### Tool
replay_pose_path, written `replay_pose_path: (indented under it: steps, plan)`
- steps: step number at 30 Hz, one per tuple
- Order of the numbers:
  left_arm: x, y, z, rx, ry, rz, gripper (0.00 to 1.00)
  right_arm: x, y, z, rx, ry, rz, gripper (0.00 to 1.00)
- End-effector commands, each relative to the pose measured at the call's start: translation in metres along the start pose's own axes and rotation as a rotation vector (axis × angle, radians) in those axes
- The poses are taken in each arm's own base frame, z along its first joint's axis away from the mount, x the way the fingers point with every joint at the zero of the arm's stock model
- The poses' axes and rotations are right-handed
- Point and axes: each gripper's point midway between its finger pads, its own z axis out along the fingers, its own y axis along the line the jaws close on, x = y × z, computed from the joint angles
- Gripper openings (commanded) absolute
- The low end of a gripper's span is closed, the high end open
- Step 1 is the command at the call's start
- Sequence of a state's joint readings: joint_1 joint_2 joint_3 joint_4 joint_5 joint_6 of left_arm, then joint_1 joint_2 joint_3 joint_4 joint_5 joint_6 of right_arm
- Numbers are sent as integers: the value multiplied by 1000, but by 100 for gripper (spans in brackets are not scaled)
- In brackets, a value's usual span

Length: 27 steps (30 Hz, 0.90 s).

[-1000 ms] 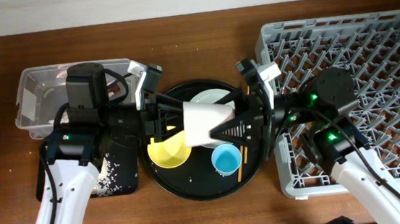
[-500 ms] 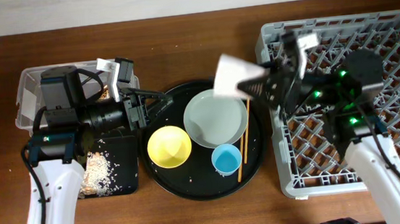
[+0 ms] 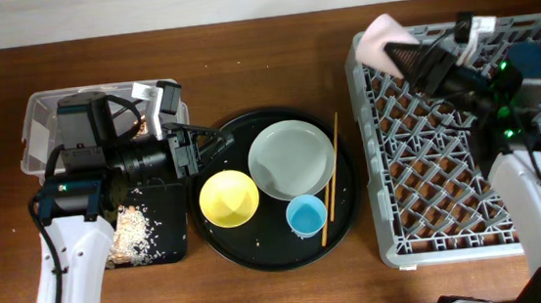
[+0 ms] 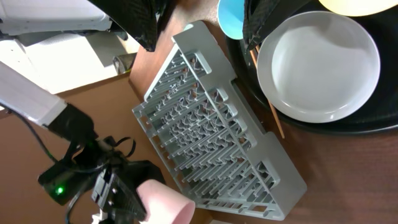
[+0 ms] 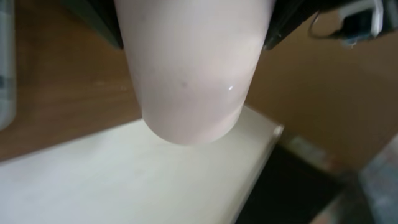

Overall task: Sort waste into correct bins and load items into the dishwasher rack
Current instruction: 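Open the left gripper and carry the pink cup right to the rack, then lower the pink cup upside down into the rack and release it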

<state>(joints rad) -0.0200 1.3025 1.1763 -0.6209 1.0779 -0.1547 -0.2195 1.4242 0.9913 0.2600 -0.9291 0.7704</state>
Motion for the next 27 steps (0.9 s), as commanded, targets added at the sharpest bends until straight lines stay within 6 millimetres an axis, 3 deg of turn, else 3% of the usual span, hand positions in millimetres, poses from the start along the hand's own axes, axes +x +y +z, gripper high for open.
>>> replay_pose_path:
  steps: [1, 4, 7, 13, 20, 27]
  plan:
    - [-4, 3, -2, -28, -10, 12, 44, -40, 1, -5, 123, -80, -124, 53]
    - [0, 18, -3, -115, -5, -19, 44, -56, -10, -16, 346, -43, -186, 53]
    - [5, 30, -5, -179, 7, -49, 44, -57, -24, -34, 529, 14, -195, 53]
    - [10, 40, -7, -244, 19, -71, 44, -30, -46, -49, 673, 151, -202, 52]
    - [15, 41, -7, -246, 35, -91, 44, 9, -71, -26, 739, 325, -260, 51]
    - [20, 41, -7, -248, 48, -109, 44, 46, -131, -5, 848, 471, -217, 49]
